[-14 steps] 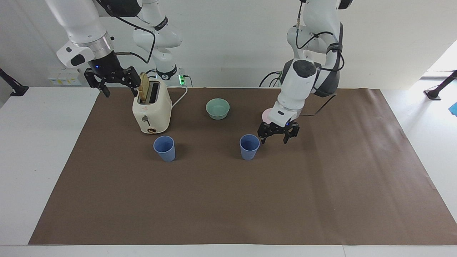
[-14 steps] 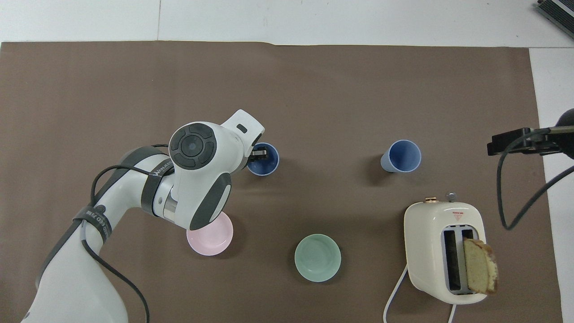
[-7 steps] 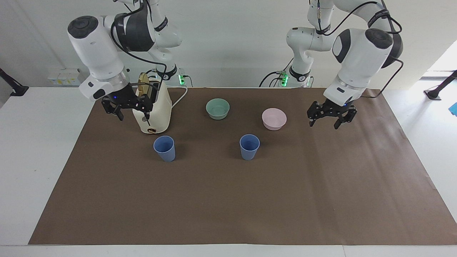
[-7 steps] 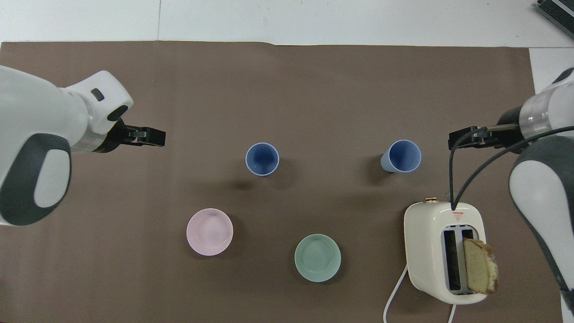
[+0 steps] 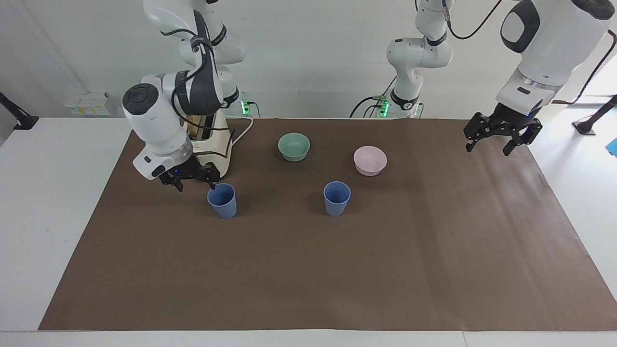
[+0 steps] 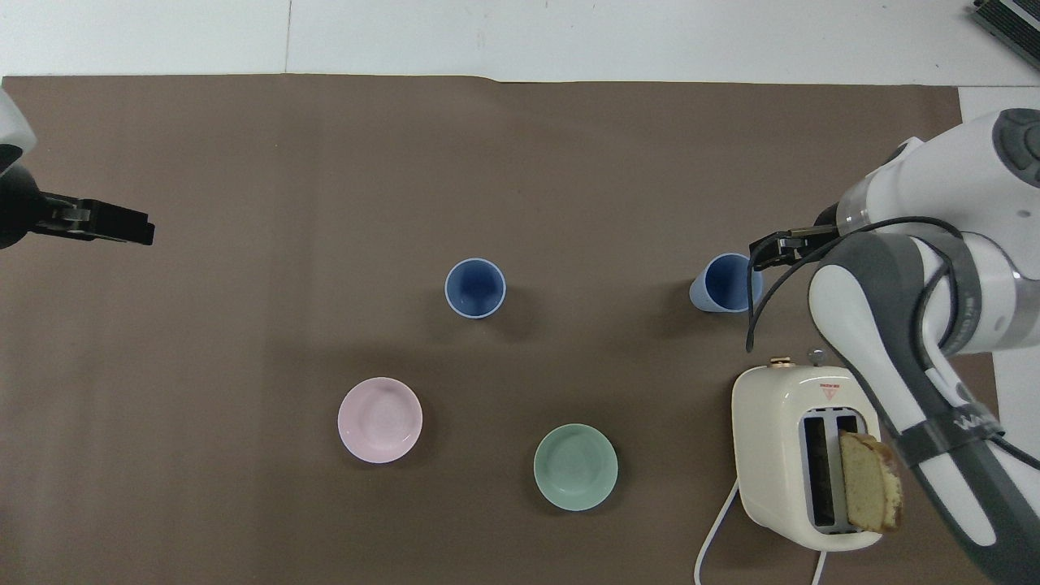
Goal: Stack blue cups with both arms
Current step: 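Grasp the second blue cup with the right gripper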
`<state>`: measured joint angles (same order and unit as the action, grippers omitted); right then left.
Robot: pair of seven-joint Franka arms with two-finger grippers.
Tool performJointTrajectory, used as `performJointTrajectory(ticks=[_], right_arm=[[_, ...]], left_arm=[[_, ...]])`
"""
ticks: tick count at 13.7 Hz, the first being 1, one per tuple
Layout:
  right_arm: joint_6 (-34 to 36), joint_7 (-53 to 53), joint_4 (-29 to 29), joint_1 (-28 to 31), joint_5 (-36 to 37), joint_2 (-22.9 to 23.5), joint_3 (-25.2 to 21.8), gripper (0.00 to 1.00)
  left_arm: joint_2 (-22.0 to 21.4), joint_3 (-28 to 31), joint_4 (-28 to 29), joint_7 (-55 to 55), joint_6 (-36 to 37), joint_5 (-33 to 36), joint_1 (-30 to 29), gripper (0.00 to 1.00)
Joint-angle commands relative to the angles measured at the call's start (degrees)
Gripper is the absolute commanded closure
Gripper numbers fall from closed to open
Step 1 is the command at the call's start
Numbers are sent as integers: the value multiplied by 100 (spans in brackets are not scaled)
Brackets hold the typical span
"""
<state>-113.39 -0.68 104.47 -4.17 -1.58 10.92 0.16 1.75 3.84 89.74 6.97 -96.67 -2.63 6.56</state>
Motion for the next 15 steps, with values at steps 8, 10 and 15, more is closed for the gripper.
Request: performJointTrajectory(ticks=[8, 10, 15], right_arm=[[-834, -11, 609, -49, -44, 305, 19, 29], [-834, -20, 609, -49, -44, 305, 19, 100], [-782, 33, 495, -49, -36, 349, 19, 100]], left_arm=[[-165, -76, 130, 129, 306, 131, -164, 0], [-367, -77, 464, 129, 236, 131, -164, 0], [-350, -120, 412, 76, 315, 122, -67, 0]])
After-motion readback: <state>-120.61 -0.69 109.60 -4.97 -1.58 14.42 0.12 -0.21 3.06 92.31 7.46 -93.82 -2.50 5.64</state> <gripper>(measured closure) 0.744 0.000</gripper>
